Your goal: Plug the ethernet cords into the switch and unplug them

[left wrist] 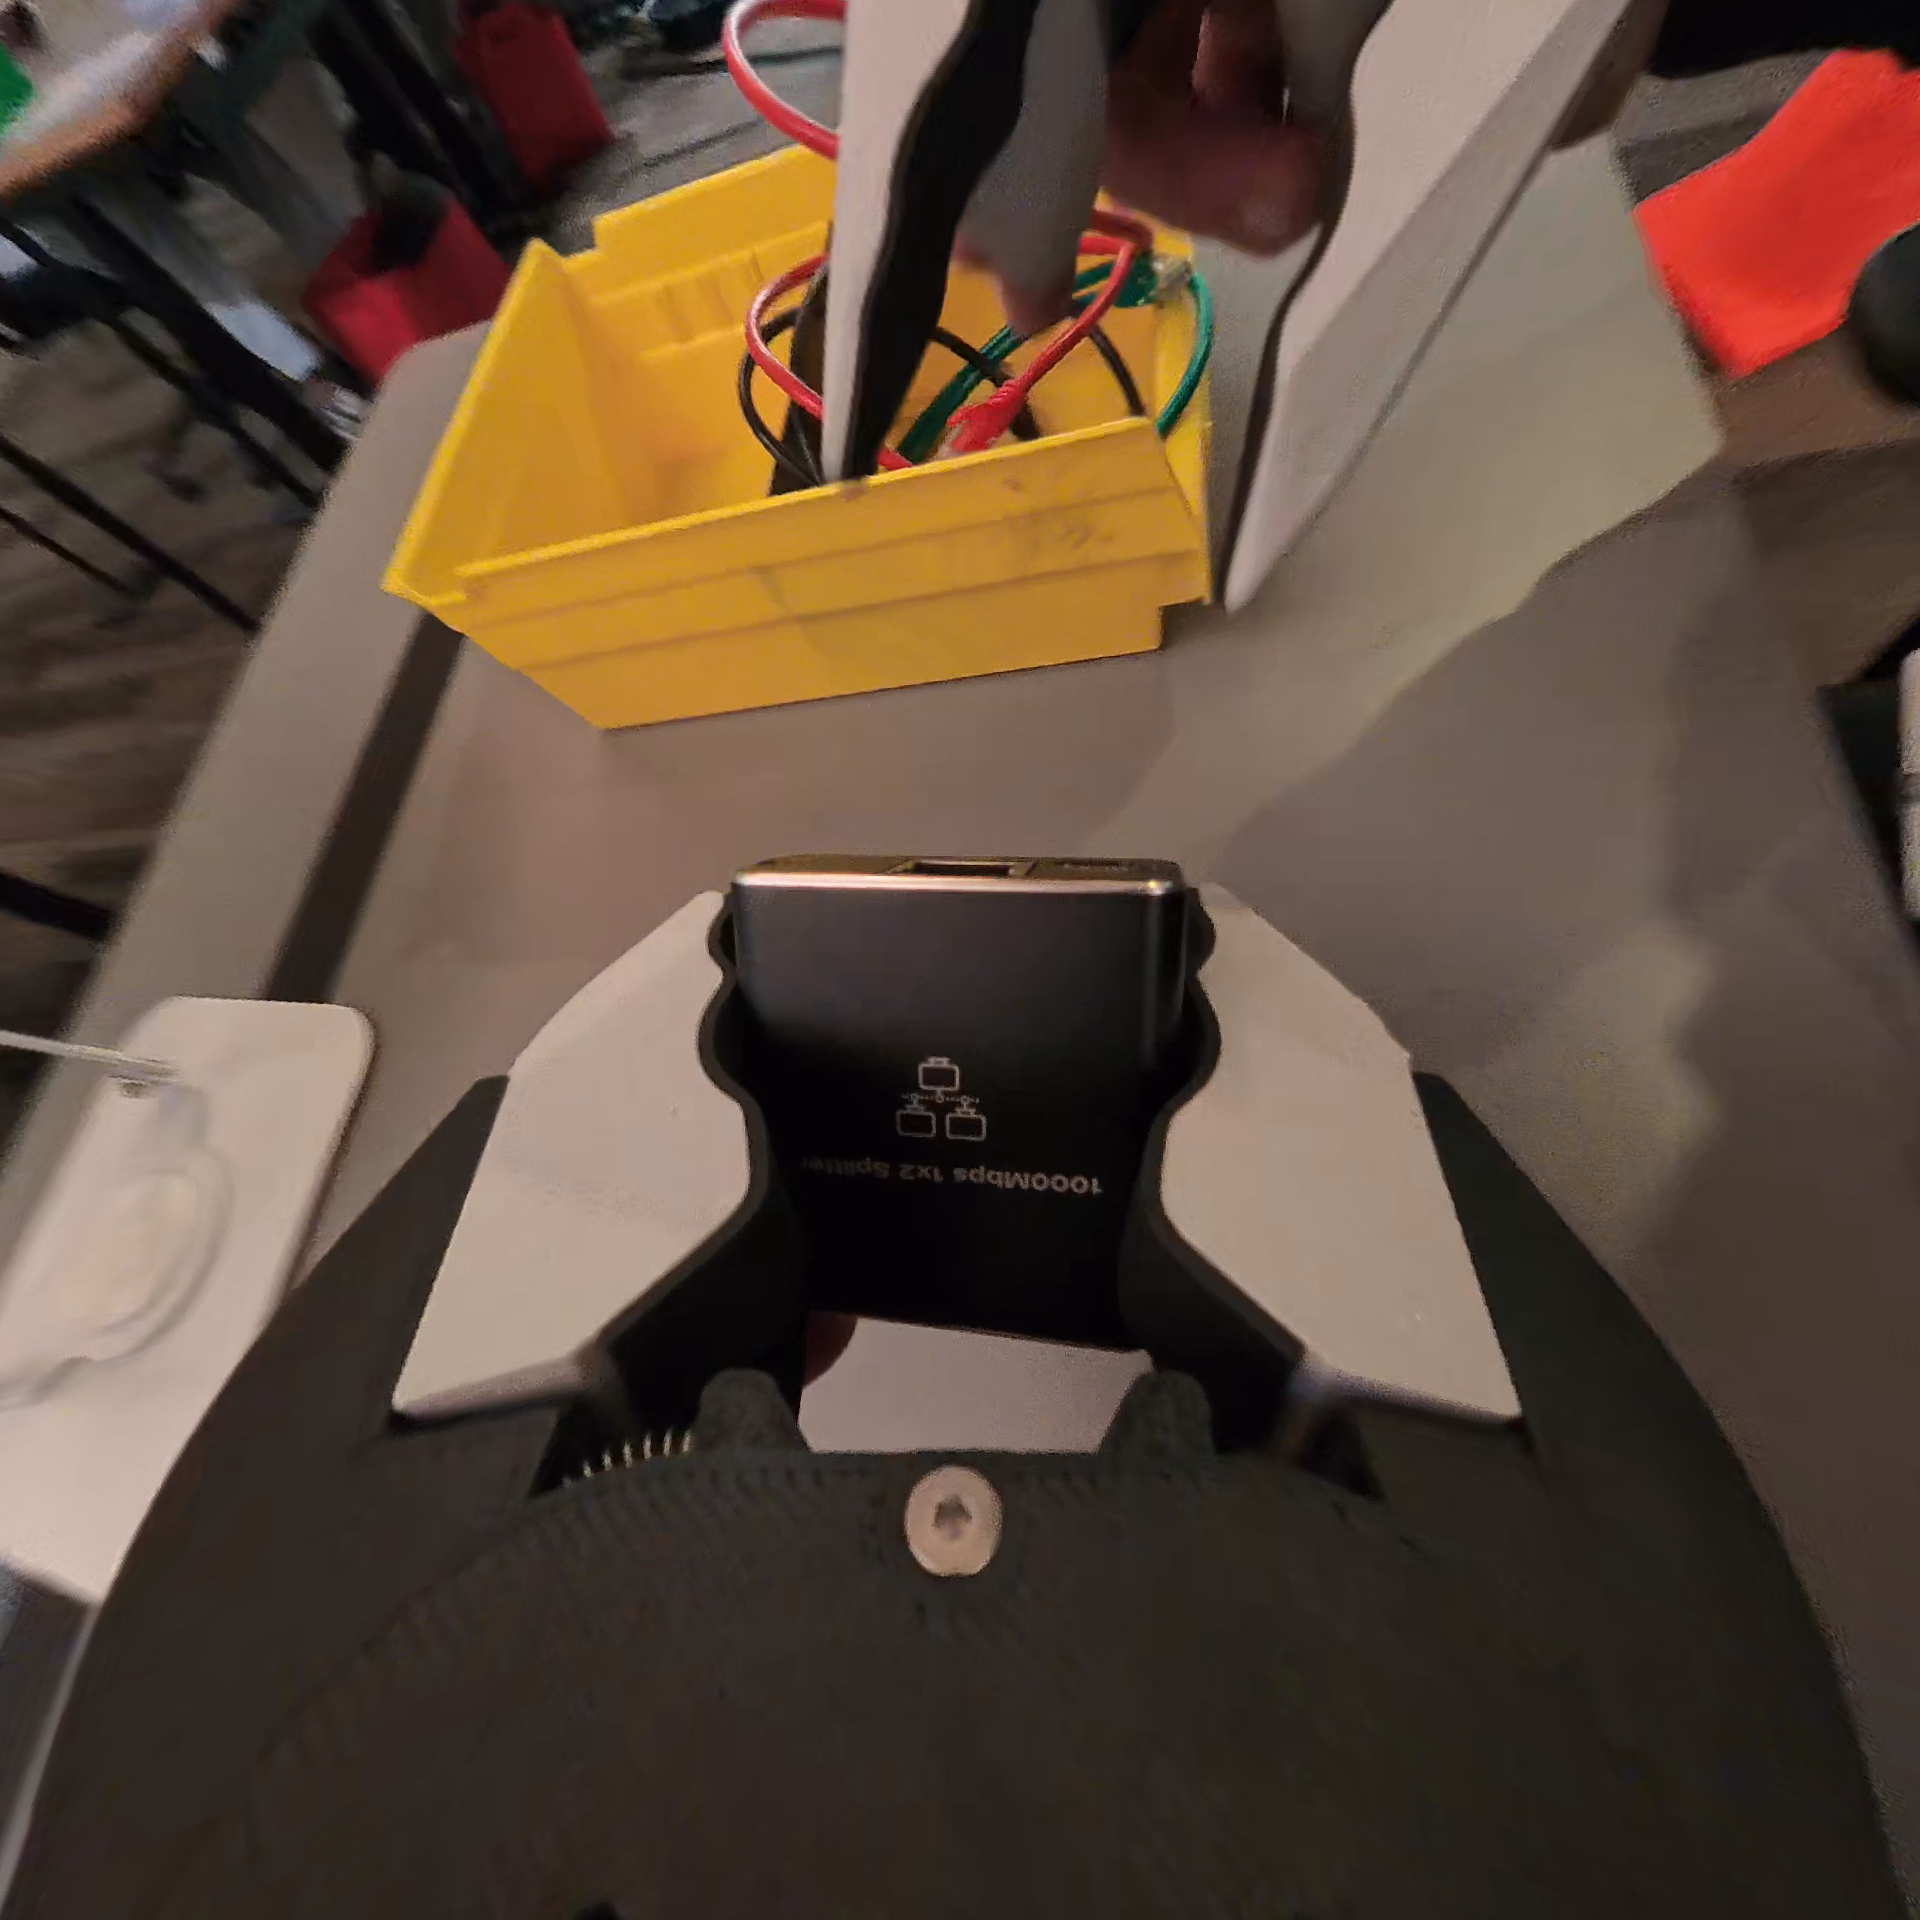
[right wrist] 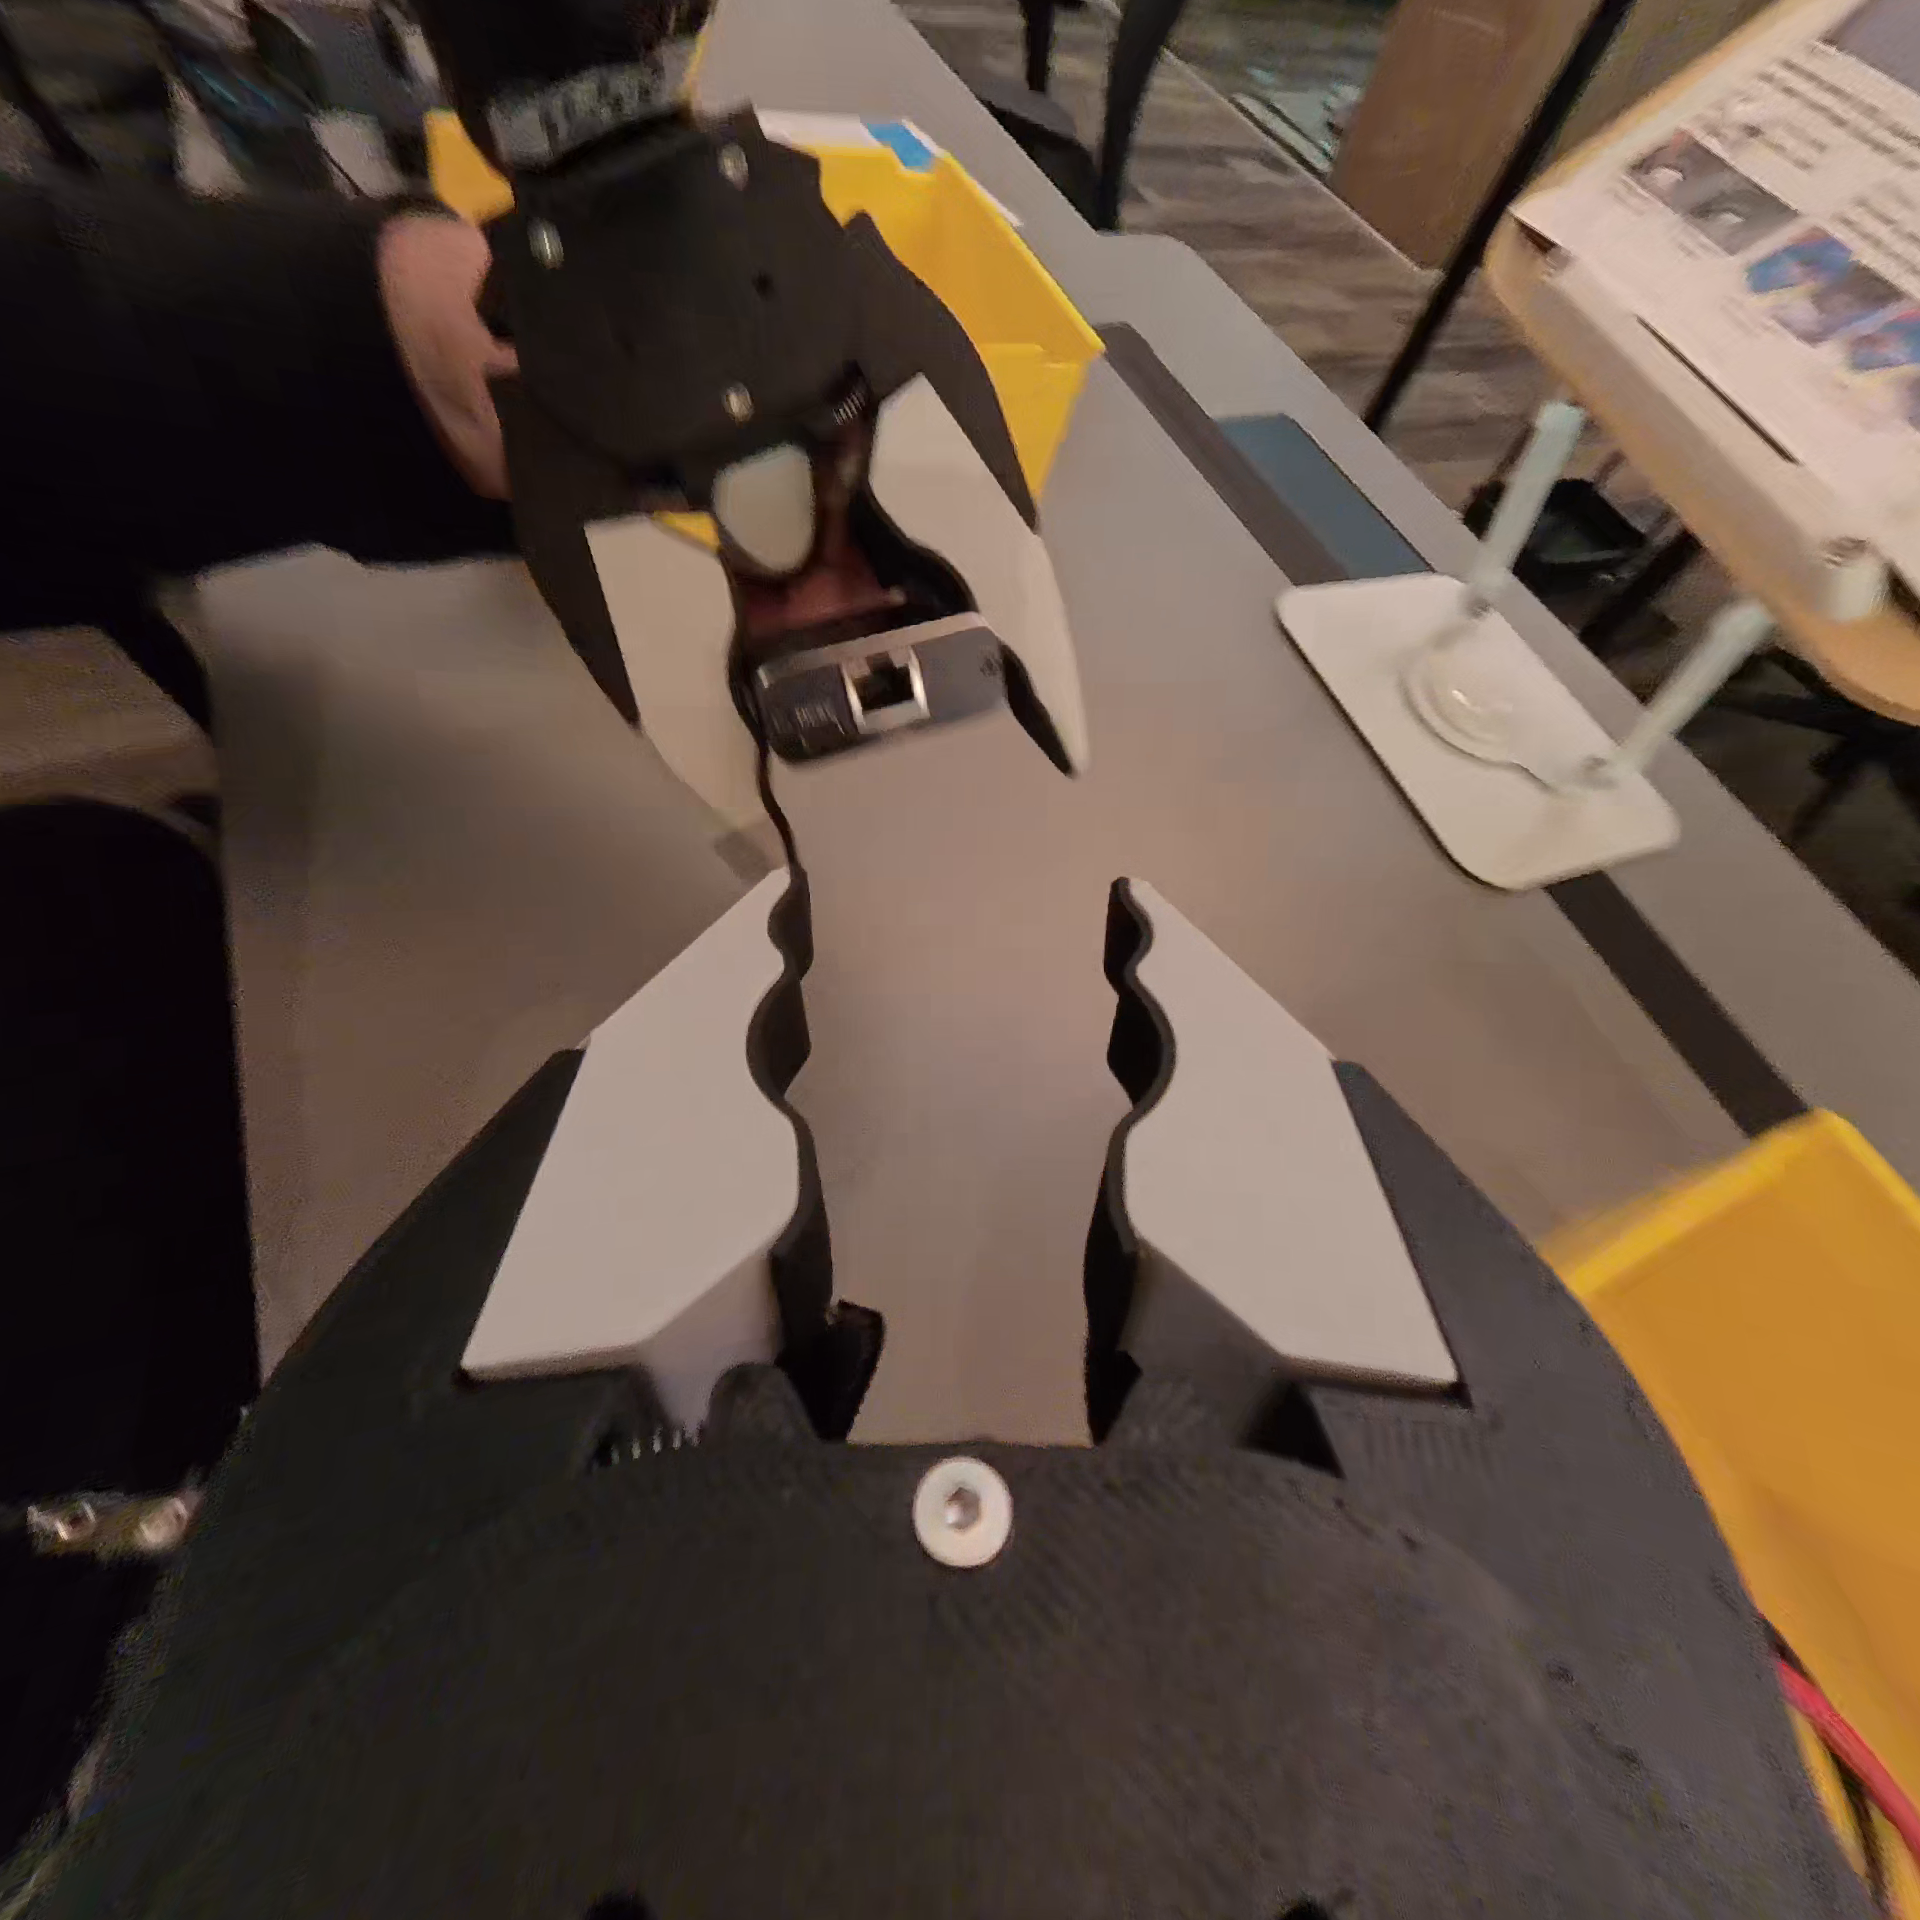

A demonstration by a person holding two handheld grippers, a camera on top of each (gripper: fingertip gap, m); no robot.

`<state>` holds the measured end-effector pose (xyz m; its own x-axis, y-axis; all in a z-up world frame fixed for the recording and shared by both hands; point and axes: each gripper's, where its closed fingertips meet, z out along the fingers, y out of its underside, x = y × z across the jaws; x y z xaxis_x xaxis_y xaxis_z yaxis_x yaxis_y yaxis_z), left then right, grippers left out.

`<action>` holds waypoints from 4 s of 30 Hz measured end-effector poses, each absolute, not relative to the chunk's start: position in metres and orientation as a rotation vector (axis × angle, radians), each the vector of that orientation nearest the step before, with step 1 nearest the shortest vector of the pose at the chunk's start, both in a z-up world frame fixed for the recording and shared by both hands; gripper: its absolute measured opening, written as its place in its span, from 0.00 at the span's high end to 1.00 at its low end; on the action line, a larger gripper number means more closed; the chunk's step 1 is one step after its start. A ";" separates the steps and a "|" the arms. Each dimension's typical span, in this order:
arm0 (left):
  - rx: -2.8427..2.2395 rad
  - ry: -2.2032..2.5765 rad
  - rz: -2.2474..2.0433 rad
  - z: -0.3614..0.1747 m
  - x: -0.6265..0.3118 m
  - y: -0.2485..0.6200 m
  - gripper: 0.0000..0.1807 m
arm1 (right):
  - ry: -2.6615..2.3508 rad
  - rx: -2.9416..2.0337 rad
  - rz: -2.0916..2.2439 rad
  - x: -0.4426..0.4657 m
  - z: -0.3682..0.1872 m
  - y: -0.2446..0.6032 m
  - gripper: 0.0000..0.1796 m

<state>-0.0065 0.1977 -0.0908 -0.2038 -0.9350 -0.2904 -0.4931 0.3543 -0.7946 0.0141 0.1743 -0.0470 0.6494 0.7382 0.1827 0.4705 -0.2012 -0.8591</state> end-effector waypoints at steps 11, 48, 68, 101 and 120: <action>-1.060 1.777 -0.235 -0.082 0.003 0.214 0.58 | -0.843 -1.815 0.616 -0.028 -0.047 0.189 0.69; -1.137 1.527 -0.056 -0.047 -0.014 0.261 0.81 | -0.824 -2.671 0.056 0.263 -0.166 0.305 0.87; -1.202 1.500 -0.043 -0.029 -0.036 0.275 0.73 | -0.648 -2.569 -0.171 0.296 -0.123 0.303 0.69; -2.060 0.478 -0.057 -0.160 -0.468 0.358 0.71 | 0.044 -2.114 0.012 0.332 -0.118 0.132 0.61; -1.781 0.474 -0.239 -0.129 -0.422 0.366 0.96 | -0.047 -2.086 -0.014 0.268 -0.160 0.186 0.89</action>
<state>-0.4223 0.3660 -0.1288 0.8954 -0.4367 -0.0866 -0.1906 -0.2001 -0.9611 0.2683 0.1862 -0.1600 0.9992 0.0278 0.0294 0.0393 -0.4925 -0.8694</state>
